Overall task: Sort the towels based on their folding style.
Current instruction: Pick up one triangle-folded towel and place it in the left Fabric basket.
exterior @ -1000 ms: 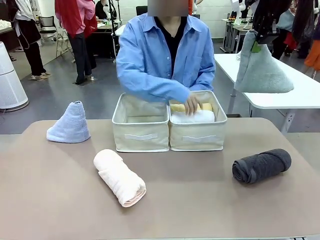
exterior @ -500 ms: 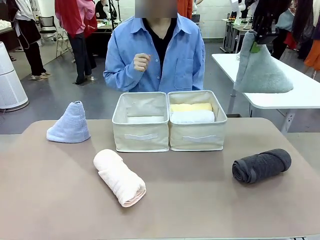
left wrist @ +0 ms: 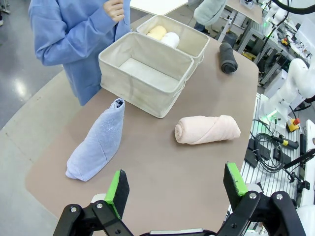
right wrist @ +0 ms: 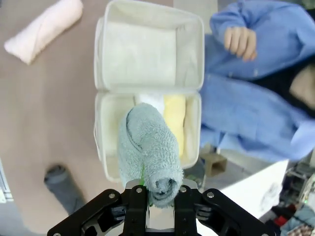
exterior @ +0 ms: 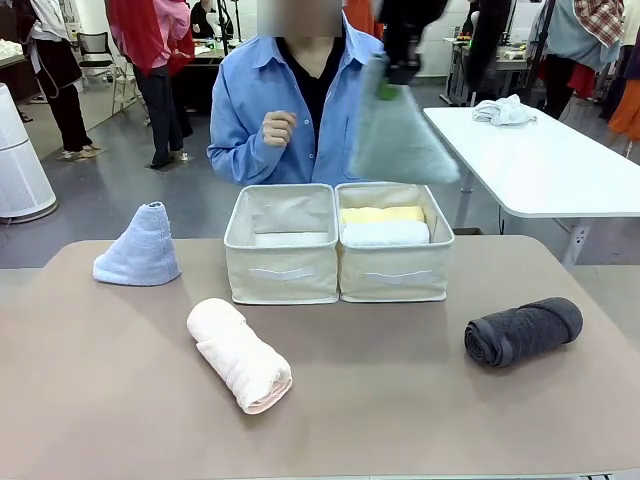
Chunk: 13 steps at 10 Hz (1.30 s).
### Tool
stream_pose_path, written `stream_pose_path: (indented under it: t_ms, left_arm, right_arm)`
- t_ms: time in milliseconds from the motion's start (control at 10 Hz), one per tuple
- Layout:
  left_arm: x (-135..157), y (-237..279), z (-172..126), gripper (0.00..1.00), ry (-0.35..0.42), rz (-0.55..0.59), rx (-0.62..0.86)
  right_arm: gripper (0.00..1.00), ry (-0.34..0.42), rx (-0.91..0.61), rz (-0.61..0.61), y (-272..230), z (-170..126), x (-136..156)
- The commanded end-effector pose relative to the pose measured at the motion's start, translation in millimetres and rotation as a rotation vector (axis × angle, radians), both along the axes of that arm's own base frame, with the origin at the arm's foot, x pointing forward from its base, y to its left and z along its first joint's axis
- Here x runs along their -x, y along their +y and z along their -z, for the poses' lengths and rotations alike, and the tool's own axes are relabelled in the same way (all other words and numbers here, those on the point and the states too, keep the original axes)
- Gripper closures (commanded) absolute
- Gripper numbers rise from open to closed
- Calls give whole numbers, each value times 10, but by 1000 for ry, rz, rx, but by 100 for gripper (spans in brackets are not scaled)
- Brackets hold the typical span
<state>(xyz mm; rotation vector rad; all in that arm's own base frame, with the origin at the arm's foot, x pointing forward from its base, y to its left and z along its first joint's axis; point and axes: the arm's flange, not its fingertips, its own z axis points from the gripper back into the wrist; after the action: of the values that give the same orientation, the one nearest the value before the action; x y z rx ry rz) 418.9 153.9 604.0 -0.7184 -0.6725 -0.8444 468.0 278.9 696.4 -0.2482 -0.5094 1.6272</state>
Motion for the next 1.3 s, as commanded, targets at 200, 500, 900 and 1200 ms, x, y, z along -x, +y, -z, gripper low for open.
stream_pose_path:
  t_ms: [200, 500, 900, 1200]
  left_arm:
    - [3, -19, -3, 0, -8, -5, 8]
    - [3, -19, -3, 0, -8, -5, 8]
    - [3, -19, -3, 0, -8, -5, 8]
    - [3, -19, -3, 0, -8, -5, 8]
  right_arm:
    - [82, 31, -26, -64, 672, -32, -301]
    - [82, 20, -33, -84, 618, 75, -197]
    - [82, 81, -39, -161, 942, 345, -311]
    - [82, 85, -77, -248, 1399, 509, -342]
